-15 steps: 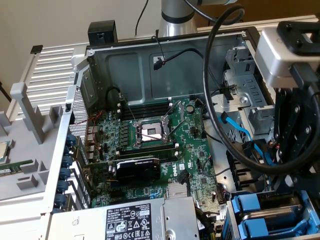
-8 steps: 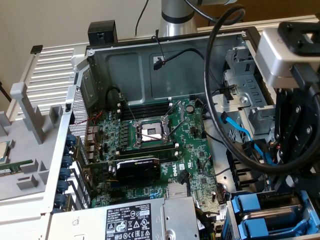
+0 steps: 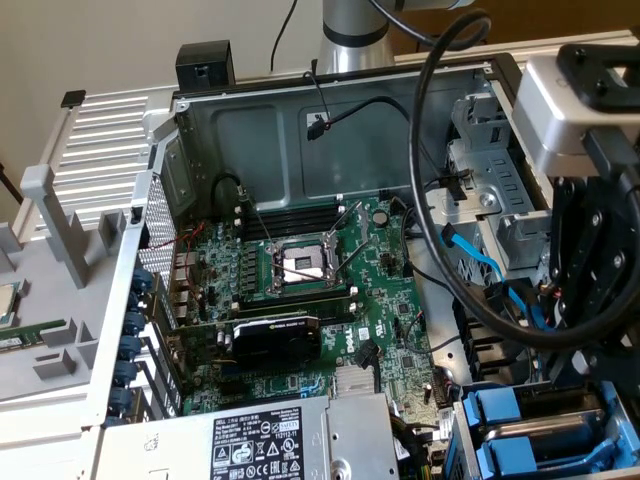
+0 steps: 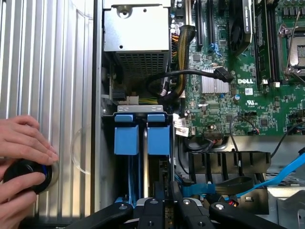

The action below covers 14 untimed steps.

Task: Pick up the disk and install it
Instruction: 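Insert the first disk wire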

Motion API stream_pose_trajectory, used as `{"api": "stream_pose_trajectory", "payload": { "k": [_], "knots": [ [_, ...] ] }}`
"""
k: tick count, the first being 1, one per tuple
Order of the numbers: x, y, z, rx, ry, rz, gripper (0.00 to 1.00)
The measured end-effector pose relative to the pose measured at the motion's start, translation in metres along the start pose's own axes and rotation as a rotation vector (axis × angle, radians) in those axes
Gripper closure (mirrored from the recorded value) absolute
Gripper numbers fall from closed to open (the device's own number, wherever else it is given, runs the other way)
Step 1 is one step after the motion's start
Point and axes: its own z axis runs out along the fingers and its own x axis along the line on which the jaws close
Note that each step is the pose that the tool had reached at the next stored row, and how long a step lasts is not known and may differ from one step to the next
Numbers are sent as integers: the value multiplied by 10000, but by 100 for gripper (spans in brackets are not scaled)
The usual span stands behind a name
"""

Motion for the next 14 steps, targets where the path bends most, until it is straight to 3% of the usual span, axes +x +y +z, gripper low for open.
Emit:
{"api": "stream_pose_trajectory", "payload": {
  "k": [7, 14],
  "knots": [
    [0, -2, 19, 0, 23, 5, 83],
    [-44, -1, 19, 10, 276, 34, 83]
  ]
}}
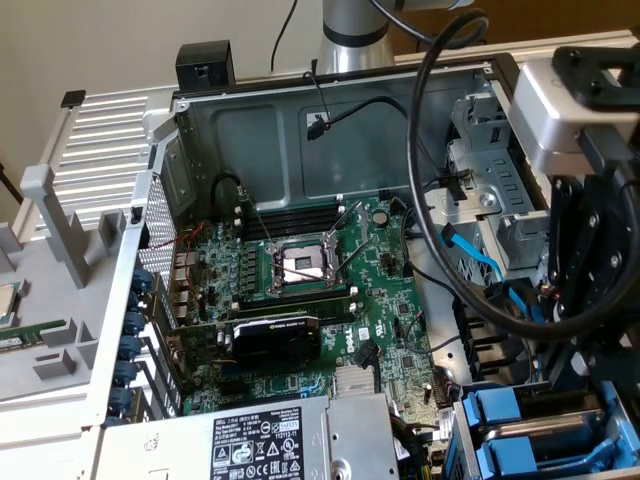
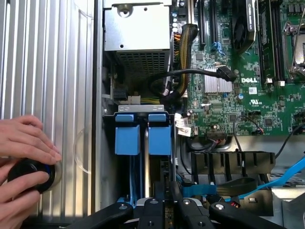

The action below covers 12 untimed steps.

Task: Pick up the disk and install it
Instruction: 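Insert the first disk wire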

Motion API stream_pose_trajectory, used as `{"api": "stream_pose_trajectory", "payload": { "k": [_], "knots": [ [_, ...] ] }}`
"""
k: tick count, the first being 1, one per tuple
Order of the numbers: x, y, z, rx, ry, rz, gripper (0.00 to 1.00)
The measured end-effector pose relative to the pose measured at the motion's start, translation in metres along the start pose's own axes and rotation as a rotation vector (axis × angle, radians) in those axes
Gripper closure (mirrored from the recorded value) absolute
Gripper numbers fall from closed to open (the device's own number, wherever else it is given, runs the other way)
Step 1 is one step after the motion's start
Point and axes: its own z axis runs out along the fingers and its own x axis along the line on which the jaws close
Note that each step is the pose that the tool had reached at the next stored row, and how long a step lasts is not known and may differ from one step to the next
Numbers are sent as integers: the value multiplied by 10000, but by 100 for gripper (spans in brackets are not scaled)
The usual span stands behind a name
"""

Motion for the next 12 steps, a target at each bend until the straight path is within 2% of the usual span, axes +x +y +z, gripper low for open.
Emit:
{"api": "stream_pose_trajectory", "payload": {
  "k": [4, 10, 12],
  "knots": [
    [-31, 1, -1, 11, 215, 23, 83],
    [-81, 7, -3, 31, 402, 43, 83],
    [-80, 8, -1, 43, 430, 47, 83]
  ]
}}
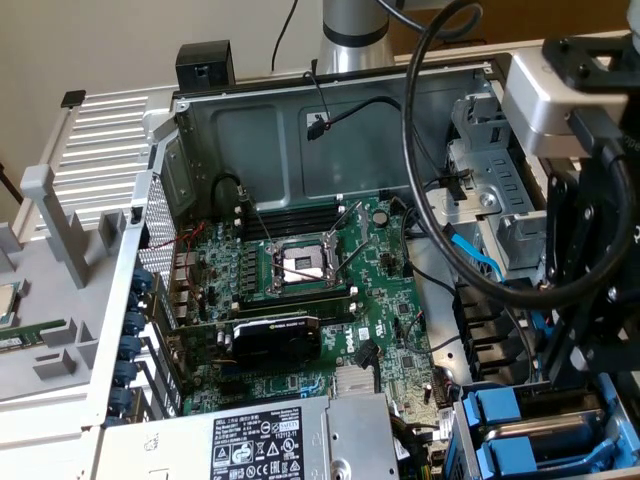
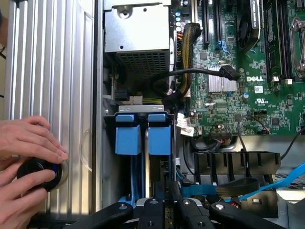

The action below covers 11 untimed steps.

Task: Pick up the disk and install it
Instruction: 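Insert the first disk wire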

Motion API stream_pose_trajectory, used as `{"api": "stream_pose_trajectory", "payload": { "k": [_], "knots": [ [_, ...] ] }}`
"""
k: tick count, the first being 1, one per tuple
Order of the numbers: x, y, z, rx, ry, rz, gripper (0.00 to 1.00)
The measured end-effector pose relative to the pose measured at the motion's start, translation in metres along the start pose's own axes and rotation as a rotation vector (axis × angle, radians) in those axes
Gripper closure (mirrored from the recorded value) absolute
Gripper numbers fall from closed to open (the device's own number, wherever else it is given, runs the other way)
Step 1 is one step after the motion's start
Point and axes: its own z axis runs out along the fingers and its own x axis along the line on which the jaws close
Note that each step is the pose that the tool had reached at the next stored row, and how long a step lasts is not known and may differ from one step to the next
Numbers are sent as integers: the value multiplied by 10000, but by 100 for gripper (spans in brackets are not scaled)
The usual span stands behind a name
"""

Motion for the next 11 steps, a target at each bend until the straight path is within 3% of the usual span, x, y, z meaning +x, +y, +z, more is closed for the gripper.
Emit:
{"api": "stream_pose_trajectory", "payload": {
  "k": [11],
  "knots": [
    [-6, 17, 2, 19, 45, 5, 83]
  ]
}}
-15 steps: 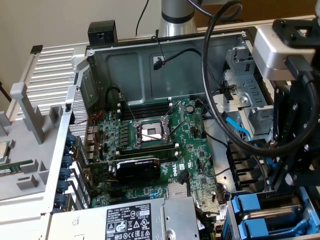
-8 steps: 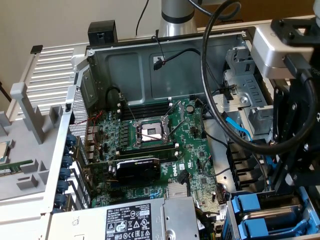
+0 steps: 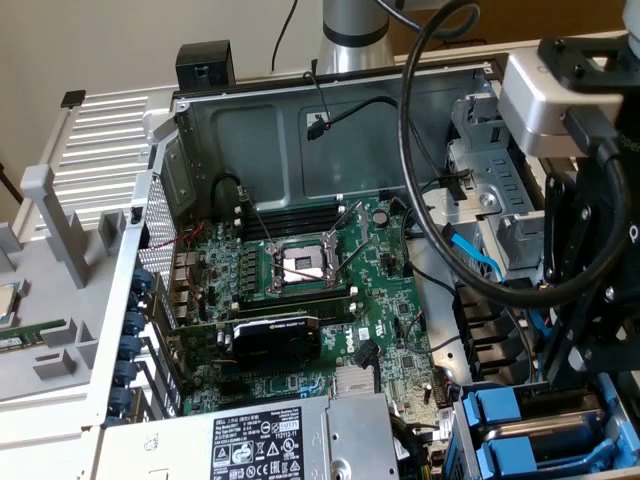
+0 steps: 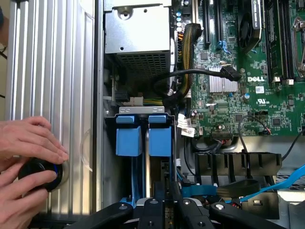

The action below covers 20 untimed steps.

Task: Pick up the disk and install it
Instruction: 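Insert the first disk wire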

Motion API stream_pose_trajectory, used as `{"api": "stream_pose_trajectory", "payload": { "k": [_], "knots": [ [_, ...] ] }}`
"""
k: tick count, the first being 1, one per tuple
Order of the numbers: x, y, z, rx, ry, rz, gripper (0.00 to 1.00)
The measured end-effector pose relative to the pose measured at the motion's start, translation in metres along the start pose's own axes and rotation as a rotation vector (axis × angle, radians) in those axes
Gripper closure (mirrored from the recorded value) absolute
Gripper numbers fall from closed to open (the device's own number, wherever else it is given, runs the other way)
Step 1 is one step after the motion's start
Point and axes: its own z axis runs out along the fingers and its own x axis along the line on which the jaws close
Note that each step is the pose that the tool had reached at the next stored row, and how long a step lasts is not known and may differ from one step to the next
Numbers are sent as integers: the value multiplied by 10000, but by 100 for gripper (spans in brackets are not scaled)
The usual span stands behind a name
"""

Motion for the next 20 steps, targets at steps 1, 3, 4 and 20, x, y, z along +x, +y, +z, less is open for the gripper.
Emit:
{"api": "stream_pose_trajectory", "payload": {
  "k": [1, 3, 4, 20],
  "knots": [
    [0, 1, 0, 3, 2, 1, 83],
    [0, 1, 0, 3, 3, 1, 83],
    [0, 1, 0, 3, 4, 1, 83],
    [-56, -3, -3, 10, 260, 28, 83]
  ]
}}
